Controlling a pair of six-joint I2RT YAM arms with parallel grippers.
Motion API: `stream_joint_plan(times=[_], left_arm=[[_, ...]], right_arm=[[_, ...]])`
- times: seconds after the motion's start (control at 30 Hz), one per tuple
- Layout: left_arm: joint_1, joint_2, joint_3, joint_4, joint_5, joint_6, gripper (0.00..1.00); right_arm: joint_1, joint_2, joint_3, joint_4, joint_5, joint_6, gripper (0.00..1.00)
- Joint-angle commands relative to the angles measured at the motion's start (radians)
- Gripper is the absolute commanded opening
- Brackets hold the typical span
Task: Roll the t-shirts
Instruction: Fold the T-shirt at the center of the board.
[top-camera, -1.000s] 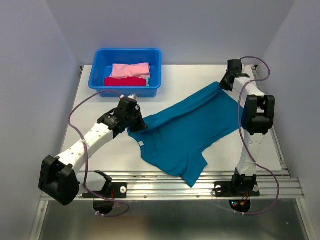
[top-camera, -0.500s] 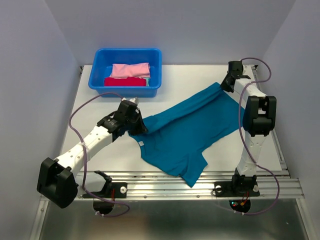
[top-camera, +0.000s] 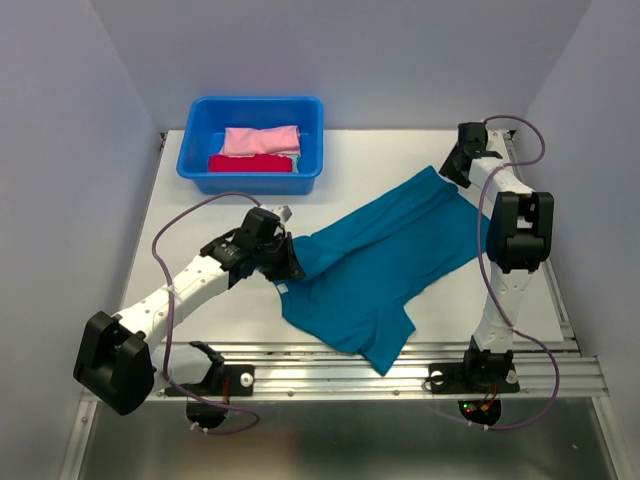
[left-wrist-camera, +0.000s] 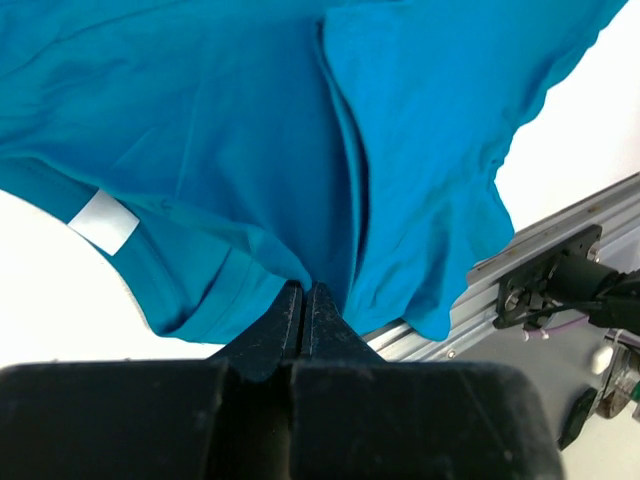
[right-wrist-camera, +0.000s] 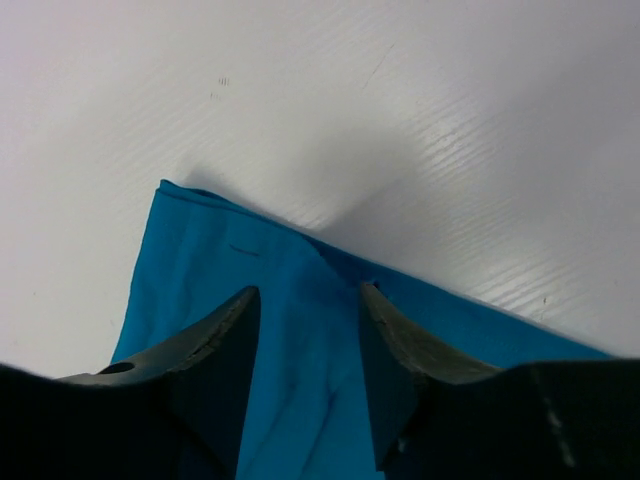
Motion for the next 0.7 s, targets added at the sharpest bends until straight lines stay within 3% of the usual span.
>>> stream_joint_plan(times=[0.0, 0.4, 0.67], left_arm=[[-0.020, -0.005, 0.022, 0.012, 0.030, 0.031, 0.00], [-0.042, 0.032, 0.016, 0.002, 0.033, 0.024, 0.00], [-0.043, 0.018, 0.071, -0.023, 0.010, 0.025, 0.00]], right_arm=[[-0.011, -0.031, -0.016, 0.035, 0.014, -0.002, 0.53], [-0.011, -0.111, -0.053, 0.038, -0.069, 0.026, 0.59], [-0.011, -0.137, -0.113, 0.038, -0.091, 0.058, 0.53]])
